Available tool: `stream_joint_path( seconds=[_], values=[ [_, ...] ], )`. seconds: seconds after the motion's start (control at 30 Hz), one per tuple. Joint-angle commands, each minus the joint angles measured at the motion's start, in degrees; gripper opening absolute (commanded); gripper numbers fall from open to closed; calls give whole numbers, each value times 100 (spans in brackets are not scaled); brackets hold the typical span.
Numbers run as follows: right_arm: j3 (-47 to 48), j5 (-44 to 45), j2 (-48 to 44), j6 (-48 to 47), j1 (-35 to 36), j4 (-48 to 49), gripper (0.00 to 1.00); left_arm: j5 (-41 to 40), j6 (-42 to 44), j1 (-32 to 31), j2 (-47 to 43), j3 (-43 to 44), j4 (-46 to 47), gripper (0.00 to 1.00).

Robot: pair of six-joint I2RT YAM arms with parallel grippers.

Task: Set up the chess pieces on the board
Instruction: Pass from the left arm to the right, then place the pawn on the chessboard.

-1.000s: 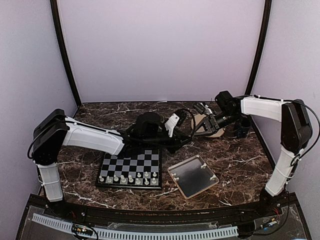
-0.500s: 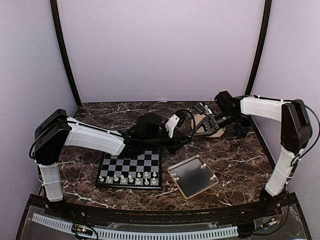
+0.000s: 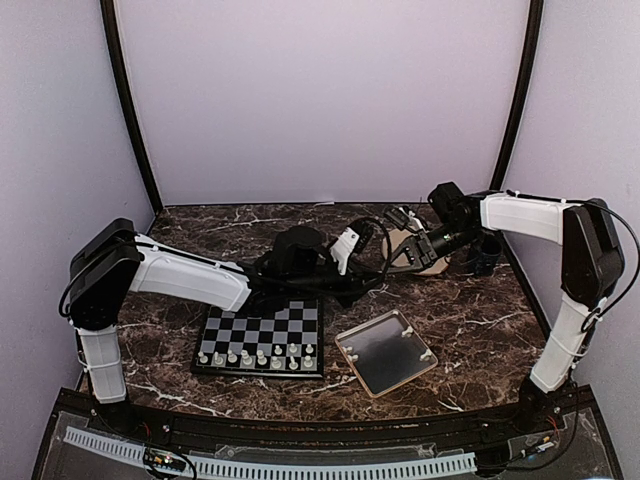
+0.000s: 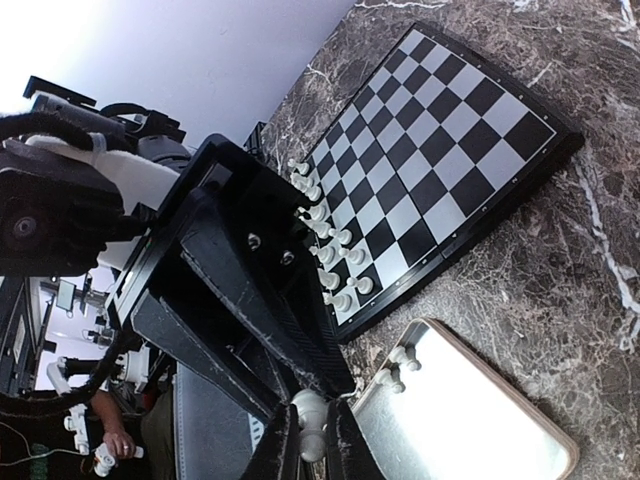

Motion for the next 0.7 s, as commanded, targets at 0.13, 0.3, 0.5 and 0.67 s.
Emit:
stream_joint_path(
  seconds=[0.13,0.3,0.5,0.67],
  values=[
    [172,288,-111,-58,48,49,7,-272,-66,-23,-52,-29,-149,30],
    [777,1031,26,-385,151,-253,6,-971,416,-23,-703,-520,-778,43],
    [1572,2268,403,-778,863,-390,6,-1368,540,220,-2226,-1461,-1698,47],
    [2097,3400,820,-936,1597,-210,6,-1901,-43,725,-3403,-2052,-2420,50]
  ],
)
